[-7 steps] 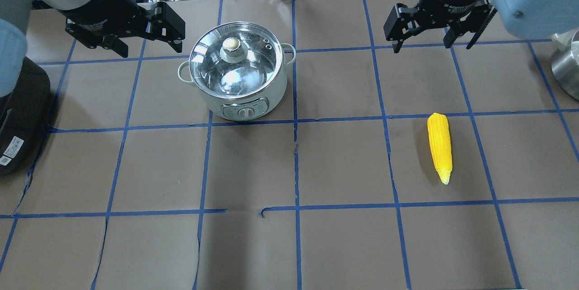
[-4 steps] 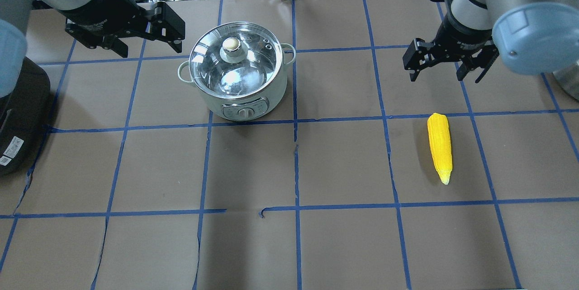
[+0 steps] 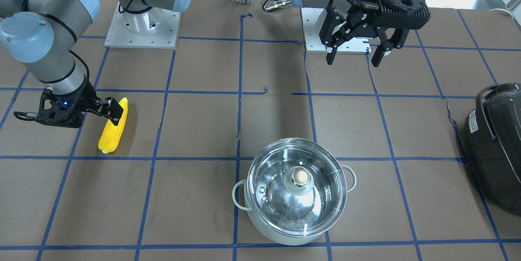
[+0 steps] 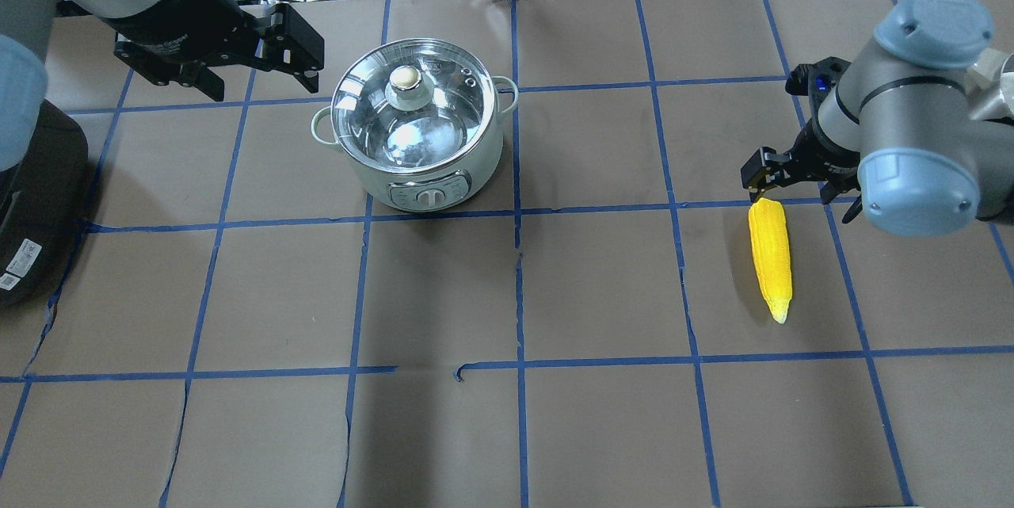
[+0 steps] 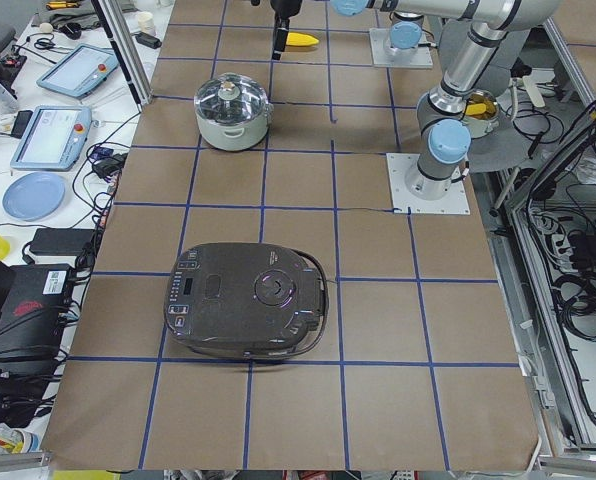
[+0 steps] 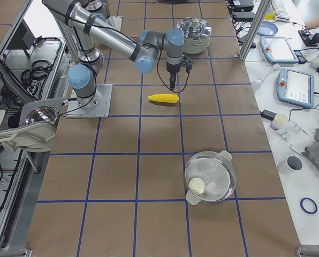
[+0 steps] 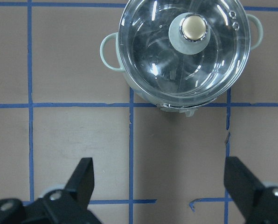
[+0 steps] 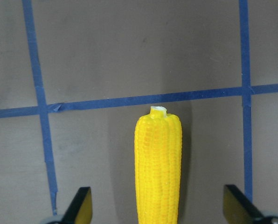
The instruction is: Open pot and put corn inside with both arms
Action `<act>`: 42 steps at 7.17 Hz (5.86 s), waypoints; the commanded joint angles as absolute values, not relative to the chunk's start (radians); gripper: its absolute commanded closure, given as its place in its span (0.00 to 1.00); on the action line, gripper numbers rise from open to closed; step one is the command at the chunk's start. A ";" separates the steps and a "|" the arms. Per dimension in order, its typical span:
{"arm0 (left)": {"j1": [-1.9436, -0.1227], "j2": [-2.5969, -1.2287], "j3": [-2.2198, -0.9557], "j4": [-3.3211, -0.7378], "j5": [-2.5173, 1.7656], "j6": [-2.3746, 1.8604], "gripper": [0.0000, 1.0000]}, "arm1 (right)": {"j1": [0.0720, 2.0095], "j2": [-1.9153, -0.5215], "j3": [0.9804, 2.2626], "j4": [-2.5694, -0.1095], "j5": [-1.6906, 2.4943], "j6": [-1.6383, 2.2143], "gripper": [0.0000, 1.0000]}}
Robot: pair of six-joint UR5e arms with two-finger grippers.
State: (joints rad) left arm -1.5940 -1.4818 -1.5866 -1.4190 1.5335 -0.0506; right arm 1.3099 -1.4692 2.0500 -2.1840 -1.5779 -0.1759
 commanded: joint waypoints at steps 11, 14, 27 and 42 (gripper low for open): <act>-1.696 -2.014 -1.363 -1.261 1.537 -0.186 0.00 | 1.293 -1.315 2.175 -2.436 -1.578 -0.178 0.39; -1.720 -2.063 -1.347 -1.244 1.542 -0.158 0.00 | 1.295 -1.316 2.139 -2.406 -1.575 -0.173 0.70; -1.245 -2.002 -1.427 -1.194 1.577 0.756 1.00 | 1.868 -1.087 1.118 -1.746 -1.554 0.279 0.76; -1.294 -1.789 -1.390 -1.472 1.529 0.656 0.00 | 2.043 -0.733 0.999 -2.117 -1.522 0.511 0.17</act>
